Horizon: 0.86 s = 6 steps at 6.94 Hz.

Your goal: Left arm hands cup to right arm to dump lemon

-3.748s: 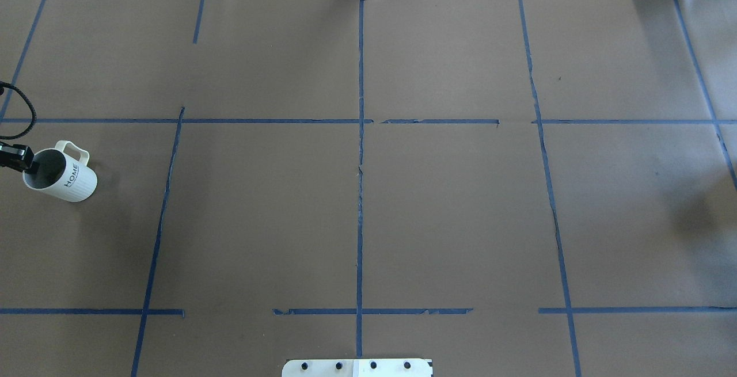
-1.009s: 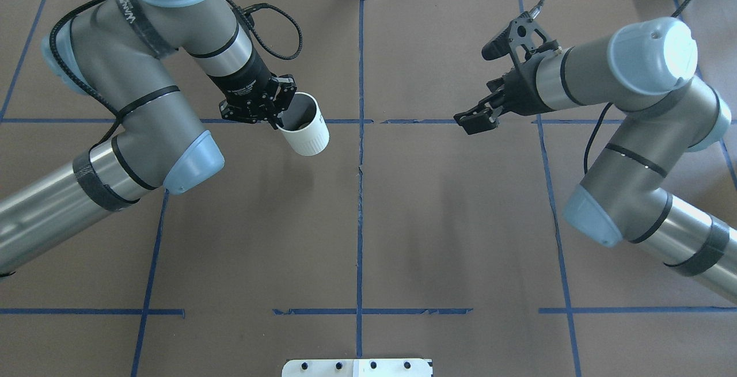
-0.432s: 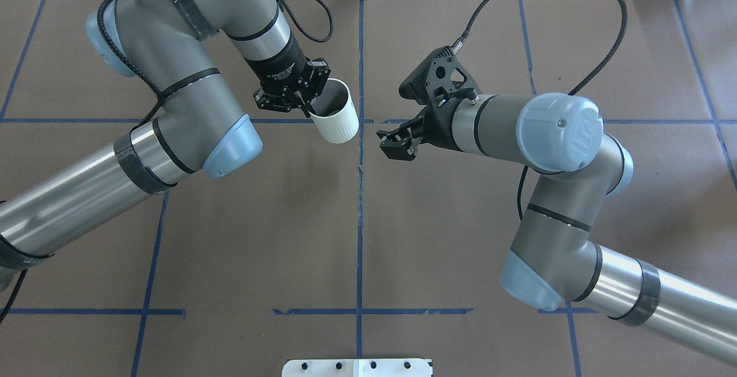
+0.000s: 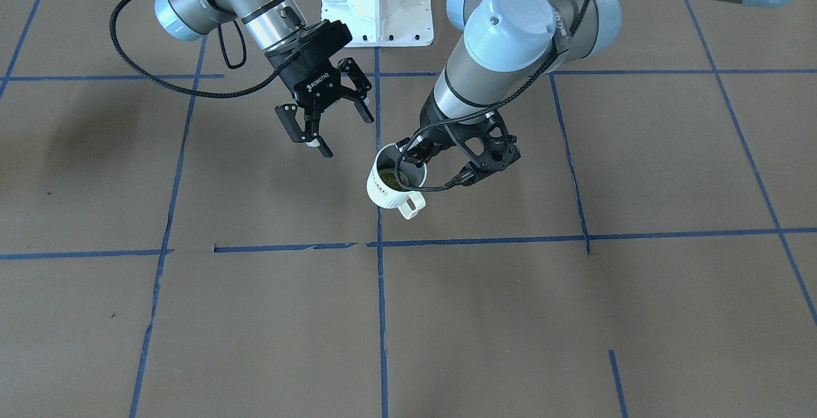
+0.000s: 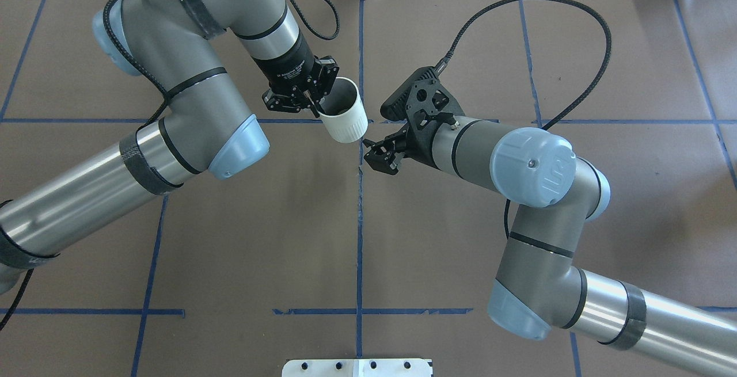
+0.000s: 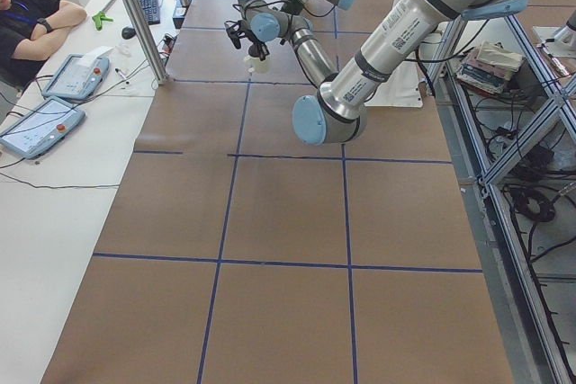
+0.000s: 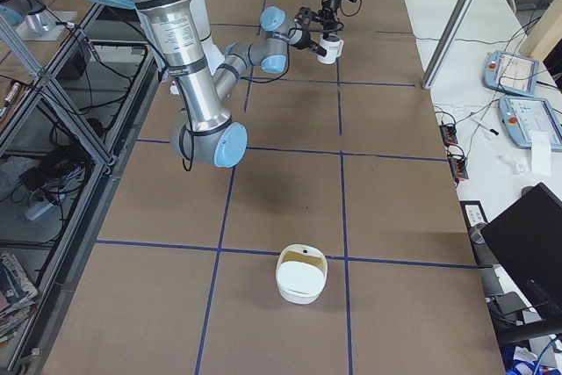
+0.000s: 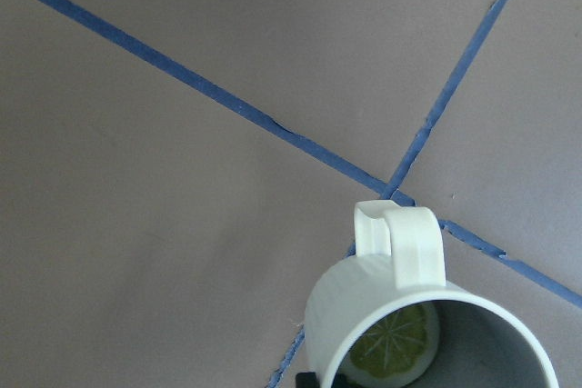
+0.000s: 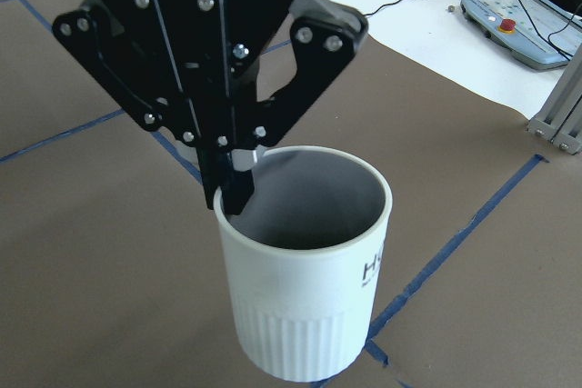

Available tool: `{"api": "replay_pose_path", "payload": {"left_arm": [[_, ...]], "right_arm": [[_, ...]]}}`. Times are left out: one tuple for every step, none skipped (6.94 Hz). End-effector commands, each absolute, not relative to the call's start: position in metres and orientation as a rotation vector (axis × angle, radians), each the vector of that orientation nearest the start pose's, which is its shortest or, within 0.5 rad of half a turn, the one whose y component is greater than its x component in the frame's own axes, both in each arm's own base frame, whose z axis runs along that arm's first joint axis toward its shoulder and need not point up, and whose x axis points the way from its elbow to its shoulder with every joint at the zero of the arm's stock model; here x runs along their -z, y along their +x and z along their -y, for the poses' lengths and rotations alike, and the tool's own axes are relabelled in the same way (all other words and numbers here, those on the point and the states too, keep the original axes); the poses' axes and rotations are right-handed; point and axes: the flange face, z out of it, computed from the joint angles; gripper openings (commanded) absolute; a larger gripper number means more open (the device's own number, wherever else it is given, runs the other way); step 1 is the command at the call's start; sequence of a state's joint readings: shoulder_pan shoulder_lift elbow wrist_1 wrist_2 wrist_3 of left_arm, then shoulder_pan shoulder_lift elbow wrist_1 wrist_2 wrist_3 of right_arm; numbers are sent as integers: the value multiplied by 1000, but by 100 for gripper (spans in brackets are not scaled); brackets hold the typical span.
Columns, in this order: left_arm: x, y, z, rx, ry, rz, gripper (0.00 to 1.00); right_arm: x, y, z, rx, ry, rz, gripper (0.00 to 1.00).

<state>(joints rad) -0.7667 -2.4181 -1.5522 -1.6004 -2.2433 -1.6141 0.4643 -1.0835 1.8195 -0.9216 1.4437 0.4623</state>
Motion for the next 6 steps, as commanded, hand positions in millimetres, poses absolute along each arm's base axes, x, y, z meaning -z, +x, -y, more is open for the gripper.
{"api": "replay_pose_path", "payload": {"left_arm": [[-119,460,537,463,-318,-1015,0],[-109,456,528,439,-354,-1040,0],[-102,453,523,428,-373,-1053,0],[-97,452,518,415,-379,-1063,0],[-94,452,513,409,-388,-1070,0],[-88,454,506,404,-393,-1078,0]], "right_arm": [[-194,-479,398,446,1071,909,100],[-194,-479,398,446,1071,909,100],[-195,-480,397,448,1069,908,100],[-195,-480,397,448,1069,908,100],[-195,-480,396,449,1069,909,100],[-195,-480,396,449,1069,909,100]]}}
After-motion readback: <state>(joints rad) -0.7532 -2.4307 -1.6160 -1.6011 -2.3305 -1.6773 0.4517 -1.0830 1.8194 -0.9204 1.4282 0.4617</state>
